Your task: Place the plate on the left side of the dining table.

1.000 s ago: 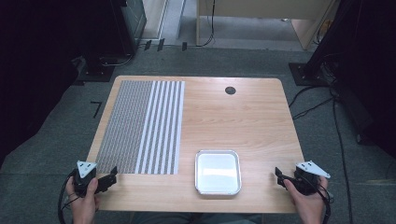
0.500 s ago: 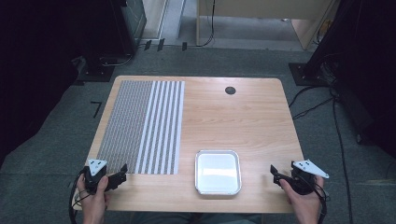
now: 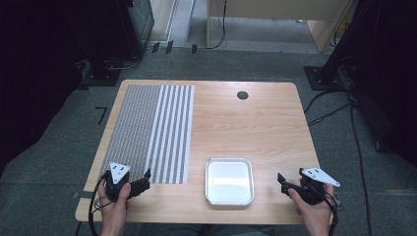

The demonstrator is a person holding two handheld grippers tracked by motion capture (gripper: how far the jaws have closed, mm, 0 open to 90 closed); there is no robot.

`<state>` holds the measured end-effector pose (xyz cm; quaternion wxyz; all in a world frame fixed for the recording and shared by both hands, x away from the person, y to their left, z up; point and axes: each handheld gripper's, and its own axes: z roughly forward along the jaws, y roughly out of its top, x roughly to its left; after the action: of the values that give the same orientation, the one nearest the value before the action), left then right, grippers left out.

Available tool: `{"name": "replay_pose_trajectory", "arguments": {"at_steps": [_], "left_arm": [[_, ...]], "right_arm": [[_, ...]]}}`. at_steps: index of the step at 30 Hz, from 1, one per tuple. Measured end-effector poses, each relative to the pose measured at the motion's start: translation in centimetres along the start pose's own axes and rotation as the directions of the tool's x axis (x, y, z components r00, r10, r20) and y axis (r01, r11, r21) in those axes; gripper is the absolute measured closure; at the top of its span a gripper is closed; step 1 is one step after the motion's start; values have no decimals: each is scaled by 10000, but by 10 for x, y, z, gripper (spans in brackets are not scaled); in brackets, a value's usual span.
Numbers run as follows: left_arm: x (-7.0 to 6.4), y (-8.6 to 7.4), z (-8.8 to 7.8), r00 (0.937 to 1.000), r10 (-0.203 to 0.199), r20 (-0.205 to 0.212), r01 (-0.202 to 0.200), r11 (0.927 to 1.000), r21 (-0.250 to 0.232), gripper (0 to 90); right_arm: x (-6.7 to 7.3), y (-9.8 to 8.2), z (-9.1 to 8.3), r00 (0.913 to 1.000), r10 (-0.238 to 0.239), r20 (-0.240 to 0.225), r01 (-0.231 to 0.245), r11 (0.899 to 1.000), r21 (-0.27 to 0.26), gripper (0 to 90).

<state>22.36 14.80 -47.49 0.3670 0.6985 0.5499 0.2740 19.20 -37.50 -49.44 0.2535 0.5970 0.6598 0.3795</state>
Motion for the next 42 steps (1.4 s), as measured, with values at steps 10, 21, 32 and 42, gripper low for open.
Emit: {"name": "replay_pose_trajectory", "arguments": {"at_steps": [10,21,32,42], "left_arm": [[-21,7,4,9993,250,268,-248,9997,-51,145],[-39,12,9,9977,379,566,-376,9993,-68,145],[-69,17,17,9919,586,1131,-579,9983,-94,140],[-91,21,22,9865,696,1483,-686,9976,-116,140]], "right_arm": [[11,4,1,9995,-49,-322,48,10000,-25,151],[22,6,2,9988,1,-480,-7,9999,-140,158],[33,11,3,9985,79,-539,-99,9993,-367,176],[49,16,8,9984,94,-563,-130,9979,-631,230]]}}
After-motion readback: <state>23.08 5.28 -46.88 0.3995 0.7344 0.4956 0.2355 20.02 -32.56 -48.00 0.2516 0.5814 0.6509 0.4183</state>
